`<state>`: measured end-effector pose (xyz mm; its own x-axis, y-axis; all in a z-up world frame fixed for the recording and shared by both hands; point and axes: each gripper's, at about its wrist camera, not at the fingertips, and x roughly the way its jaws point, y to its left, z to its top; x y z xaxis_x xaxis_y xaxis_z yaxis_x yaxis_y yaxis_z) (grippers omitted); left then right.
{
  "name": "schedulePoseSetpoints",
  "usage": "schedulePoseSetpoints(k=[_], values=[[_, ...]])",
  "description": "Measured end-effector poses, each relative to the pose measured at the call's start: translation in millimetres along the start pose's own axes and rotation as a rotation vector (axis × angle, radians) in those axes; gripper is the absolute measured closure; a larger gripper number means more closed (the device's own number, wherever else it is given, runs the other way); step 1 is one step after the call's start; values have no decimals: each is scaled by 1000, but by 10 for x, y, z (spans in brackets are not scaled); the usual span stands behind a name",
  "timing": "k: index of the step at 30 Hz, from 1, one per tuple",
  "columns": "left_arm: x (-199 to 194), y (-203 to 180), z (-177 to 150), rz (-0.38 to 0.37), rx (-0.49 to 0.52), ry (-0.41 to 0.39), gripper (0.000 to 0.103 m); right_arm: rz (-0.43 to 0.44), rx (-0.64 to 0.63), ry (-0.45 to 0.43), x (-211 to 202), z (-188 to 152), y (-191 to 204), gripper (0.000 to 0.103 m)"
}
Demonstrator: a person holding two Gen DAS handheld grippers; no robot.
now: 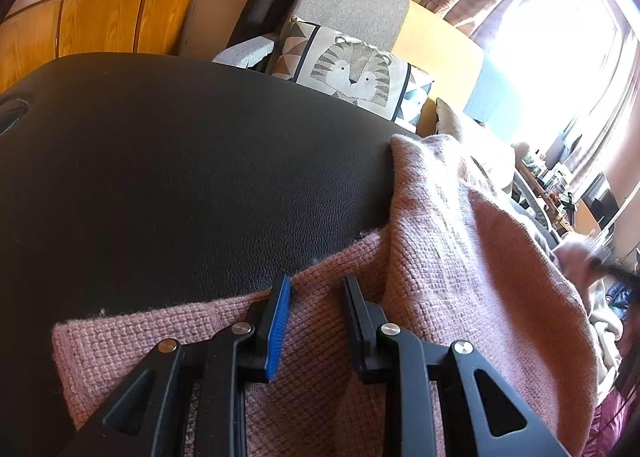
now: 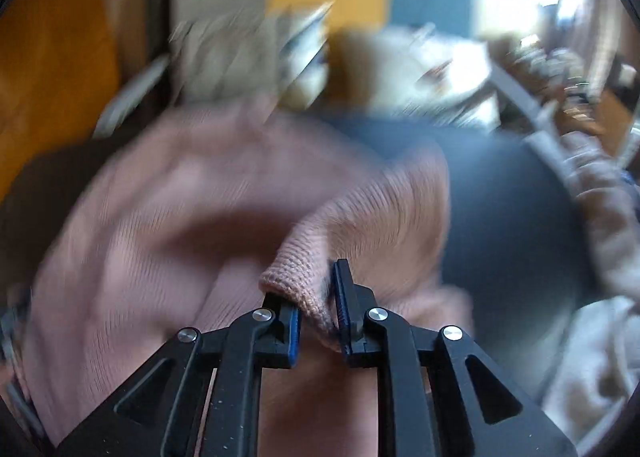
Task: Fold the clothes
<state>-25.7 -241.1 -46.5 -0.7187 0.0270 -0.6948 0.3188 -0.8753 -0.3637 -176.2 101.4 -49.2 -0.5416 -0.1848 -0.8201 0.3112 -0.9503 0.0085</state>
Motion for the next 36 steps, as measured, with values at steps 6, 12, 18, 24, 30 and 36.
schedulePoseSetpoints(k=[6, 12, 18, 24, 30, 36], values=[[8, -18, -8, -3, -5, -1, 77, -68, -180, -45, -219, -257, 212, 76], [20, -41, -2, 3, 0, -3, 77, -2, -95, -169, -789, -364, -335, 53], [25, -13, 11, 1, -1, -3, 77, -75, 167, -151, -776, -505, -992, 46], [32, -9, 5, -4, -4, -3, 77, -1, 272, 39, -202, -704, -1113, 46], [38, -16, 2, 2, 0, -3, 77, 127, 445, -2, 2, -642, -1083, 46], [36, -1, -1, -8, -9, -3, 77, 284, 446, -98, -218, -447, -941, 46]])
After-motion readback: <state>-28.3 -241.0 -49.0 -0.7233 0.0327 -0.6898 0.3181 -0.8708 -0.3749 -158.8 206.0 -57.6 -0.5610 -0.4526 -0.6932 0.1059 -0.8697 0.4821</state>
